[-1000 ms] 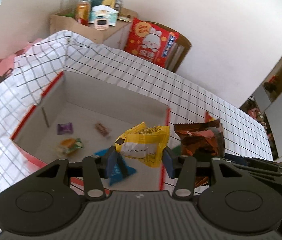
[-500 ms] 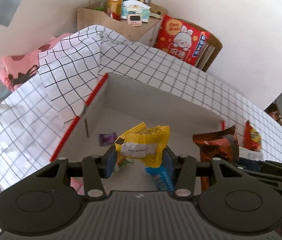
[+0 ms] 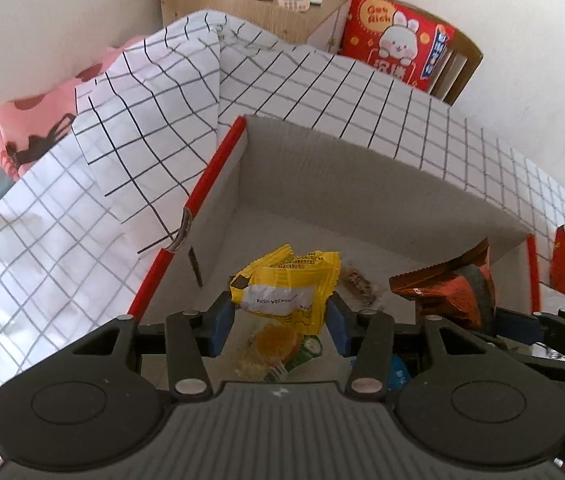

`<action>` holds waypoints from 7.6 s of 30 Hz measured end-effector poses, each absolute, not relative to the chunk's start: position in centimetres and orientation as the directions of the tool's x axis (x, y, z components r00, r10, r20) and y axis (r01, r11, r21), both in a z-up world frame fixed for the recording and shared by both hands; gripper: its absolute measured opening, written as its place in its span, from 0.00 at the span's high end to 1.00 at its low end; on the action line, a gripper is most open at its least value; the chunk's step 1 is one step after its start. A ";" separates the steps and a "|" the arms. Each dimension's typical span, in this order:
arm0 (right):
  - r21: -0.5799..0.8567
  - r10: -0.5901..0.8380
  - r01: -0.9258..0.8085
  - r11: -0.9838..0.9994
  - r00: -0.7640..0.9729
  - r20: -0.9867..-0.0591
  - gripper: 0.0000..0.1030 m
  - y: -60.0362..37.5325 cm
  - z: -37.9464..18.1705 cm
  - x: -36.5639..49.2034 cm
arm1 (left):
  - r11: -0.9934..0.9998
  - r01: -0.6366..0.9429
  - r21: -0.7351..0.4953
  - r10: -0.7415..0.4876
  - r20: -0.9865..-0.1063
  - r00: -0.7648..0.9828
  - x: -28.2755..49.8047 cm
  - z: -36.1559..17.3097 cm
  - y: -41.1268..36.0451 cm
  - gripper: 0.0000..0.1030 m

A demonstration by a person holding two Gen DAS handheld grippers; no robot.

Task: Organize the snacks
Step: 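Carry the foil bag and yellow packet with both tools over the red box, then open both tools to drop the foil bag and yellow packet into the box, then move both tools back to the snack pile, then grasp the wooden stick snack with the right tool while the left tool grasps the white wrapper bag, then carry the stick snack and white bag with both tools over the red box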

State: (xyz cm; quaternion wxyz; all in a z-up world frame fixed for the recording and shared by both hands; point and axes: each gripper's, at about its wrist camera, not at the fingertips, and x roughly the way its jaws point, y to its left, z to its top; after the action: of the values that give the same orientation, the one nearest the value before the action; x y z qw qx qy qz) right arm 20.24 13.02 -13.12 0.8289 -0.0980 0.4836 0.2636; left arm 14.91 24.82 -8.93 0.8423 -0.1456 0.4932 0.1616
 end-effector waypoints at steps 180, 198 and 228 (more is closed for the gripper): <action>0.168 0.305 -0.279 0.946 0.582 -0.753 0.91 -21.0 -11.7 16.1 | 0.995 0.071 -0.065 -0.095 -0.798 0.595 19.6 -7.6 -6.0 0.81; 0.228 0.429 -0.384 0.895 0.595 -0.680 0.91 -16.3 -6.1 12.9 | 0.987 -0.055 -0.152 -0.085 -0.777 0.623 12.9 -0.7 -0.7 0.81; 0.212 0.535 -0.576 0.789 0.476 -0.698 0.91 4.2 -6.8 14.8 | 0.929 -0.331 -0.166 0.073 -0.793 0.604 9.4 1.2 17.3 0.81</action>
State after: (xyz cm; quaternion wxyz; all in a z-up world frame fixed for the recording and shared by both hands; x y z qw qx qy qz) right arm 14.82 4.19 -6.79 0.8588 -0.0262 0.3965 0.3234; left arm 9.40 17.28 1.20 0.8830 -0.1498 0.4298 0.1142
